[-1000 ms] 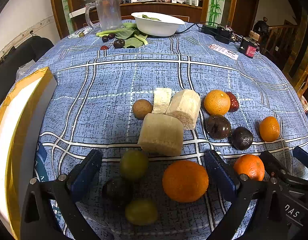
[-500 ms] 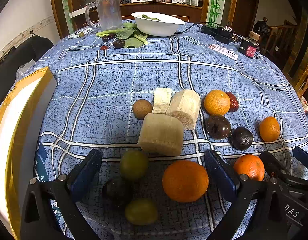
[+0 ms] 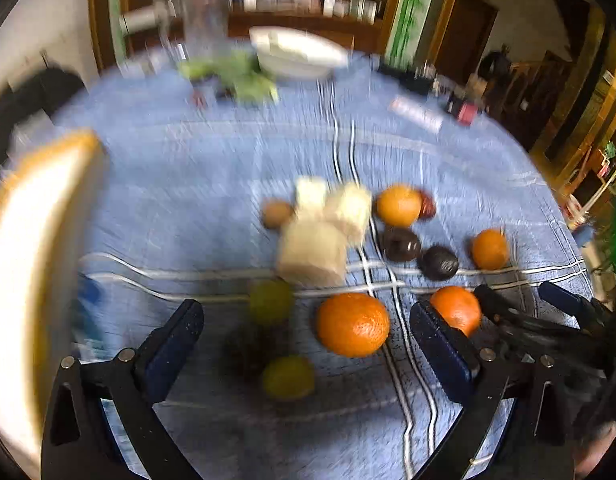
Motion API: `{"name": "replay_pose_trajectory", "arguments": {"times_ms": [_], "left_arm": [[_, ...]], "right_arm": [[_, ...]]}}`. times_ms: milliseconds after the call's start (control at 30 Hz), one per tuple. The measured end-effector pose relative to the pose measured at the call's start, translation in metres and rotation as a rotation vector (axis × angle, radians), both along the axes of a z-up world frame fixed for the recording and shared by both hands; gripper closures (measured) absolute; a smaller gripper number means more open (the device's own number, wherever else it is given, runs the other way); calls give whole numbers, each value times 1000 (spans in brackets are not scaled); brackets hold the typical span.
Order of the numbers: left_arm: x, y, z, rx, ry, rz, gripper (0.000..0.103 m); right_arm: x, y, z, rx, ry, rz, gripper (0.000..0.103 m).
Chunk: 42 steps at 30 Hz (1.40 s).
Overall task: Organize fruits
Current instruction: 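Move both tools toward the fruit row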
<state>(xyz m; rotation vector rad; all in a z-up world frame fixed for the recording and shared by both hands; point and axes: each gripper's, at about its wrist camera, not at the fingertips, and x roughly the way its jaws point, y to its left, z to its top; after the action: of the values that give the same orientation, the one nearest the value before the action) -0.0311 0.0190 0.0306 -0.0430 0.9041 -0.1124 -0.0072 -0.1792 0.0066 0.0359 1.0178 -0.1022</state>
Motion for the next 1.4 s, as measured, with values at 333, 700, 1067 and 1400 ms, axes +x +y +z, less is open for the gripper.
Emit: {"name": "replay_pose_trajectory", "arguments": {"times_ms": [333,700,1067,1400], "left_arm": [[-95,31,96,119,-417,109,0],[-101,38,82,65,-296,75,0],[-101,53,78,38,-263,80,0],[-92,58,71,11,-229,91,0]], "right_arm": [[-64,21,61,-7,-222,-3,1],[-138,78,87,-17,-441,41,1],[-133,99,76,-11,-345,79,1],[-126,98,72,5,-336,92,1]]}}
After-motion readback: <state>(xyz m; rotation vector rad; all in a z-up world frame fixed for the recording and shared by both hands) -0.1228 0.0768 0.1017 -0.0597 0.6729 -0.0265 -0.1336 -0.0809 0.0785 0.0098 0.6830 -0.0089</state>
